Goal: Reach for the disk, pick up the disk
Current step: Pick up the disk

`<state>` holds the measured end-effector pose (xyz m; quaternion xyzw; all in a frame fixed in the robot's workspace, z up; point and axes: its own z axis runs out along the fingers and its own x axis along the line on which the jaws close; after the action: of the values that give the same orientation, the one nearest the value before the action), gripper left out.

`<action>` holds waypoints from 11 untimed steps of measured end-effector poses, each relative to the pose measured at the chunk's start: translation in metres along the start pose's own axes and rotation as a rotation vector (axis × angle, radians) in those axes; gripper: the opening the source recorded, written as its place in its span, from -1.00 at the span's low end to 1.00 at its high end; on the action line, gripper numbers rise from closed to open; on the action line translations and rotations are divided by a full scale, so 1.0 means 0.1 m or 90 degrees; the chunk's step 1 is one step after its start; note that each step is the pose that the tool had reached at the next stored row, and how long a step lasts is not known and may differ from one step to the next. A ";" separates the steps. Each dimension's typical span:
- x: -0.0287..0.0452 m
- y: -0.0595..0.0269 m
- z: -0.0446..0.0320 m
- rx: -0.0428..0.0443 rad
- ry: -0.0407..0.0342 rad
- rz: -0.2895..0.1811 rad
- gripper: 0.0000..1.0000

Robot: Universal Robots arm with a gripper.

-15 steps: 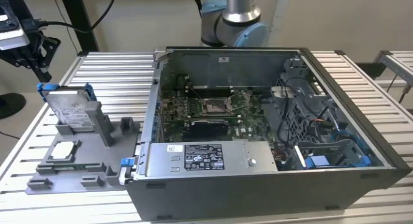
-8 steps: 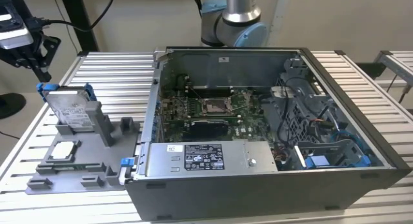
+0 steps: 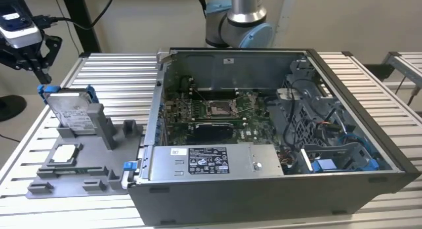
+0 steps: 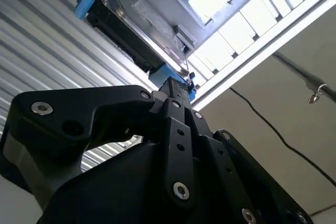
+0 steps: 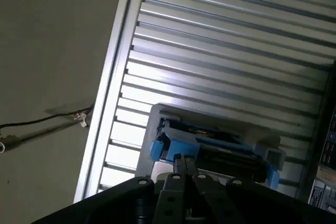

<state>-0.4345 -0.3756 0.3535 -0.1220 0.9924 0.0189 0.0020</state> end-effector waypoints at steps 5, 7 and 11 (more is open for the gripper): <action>0.000 0.000 0.000 -0.0005 0.0021 -0.057 -1.00; 0.000 0.000 0.000 -0.0006 0.0030 -0.080 -1.00; 0.000 0.000 0.000 -0.0010 0.0047 -0.126 -1.00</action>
<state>-0.4345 -0.3756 0.3535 -0.2197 0.9754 0.0190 0.0001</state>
